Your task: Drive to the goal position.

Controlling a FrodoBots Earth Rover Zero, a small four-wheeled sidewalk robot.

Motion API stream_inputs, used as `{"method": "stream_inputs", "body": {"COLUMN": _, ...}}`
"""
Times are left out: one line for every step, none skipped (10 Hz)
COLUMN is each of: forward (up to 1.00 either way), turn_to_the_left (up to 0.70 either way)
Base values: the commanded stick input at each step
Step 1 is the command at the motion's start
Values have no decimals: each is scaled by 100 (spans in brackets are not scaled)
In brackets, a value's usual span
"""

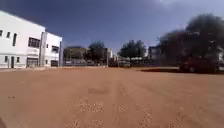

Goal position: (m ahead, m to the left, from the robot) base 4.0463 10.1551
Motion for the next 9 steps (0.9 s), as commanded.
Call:
{"method": "stream_inputs", "body": {"forward": 100, "turn_to_the_left": 0}}
{"method": "stream_inputs", "body": {"forward": 100, "turn_to_the_left": 0}}
{"method": "stream_inputs", "body": {"forward": 100, "turn_to_the_left": 0}}
{"method": "stream_inputs", "body": {"forward": 100, "turn_to_the_left": 0}}
{"method": "stream_inputs", "body": {"forward": 100, "turn_to_the_left": 0}}
{"method": "stream_inputs", "body": {"forward": 100, "turn_to_the_left": 0}}
{"method": "stream_inputs", "body": {"forward": 100, "turn_to_the_left": 0}}
{"method": "stream_inputs", "body": {"forward": 100, "turn_to_the_left": 0}}
{"method": "stream_inputs", "body": {"forward": 100, "turn_to_the_left": 0}}
